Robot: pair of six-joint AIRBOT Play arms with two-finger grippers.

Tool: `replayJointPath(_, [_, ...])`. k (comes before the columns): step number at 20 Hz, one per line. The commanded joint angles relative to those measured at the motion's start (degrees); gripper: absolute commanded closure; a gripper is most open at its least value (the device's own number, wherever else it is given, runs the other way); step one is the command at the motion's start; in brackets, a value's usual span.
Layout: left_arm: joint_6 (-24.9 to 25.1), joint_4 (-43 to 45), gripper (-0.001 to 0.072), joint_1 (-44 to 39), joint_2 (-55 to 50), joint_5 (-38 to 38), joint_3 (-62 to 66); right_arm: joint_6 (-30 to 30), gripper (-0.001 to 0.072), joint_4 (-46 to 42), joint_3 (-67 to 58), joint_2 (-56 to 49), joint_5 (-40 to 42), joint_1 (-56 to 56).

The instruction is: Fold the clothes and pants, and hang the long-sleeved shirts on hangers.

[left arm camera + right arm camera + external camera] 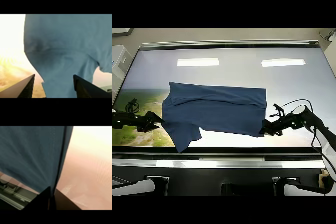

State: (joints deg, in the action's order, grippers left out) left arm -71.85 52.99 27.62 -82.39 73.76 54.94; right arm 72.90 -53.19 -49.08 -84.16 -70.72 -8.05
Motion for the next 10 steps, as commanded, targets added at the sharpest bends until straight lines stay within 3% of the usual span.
replayJointPath(1, [2.0, 0.2, 0.0150, 0.1, -0.9, -0.9, -1.7, 0.0, 0.0678, -0.7, -0.1, 0.1, -0.2, 0.0])
replayJointPath(5, [1.6, 0.1, 0.0150, 0.3, -0.9, 2.4, -3.6, 0.0, 0.0678, -1.2, -0.1, 0.1, -0.1, 0.0])
replayJointPath(10, [3.1, -3.1, 0.0150, -0.6, -0.9, -0.8, -8.6, 0.0, 0.0678, -1.3, -0.1, 0.1, 0.2, 0.0])
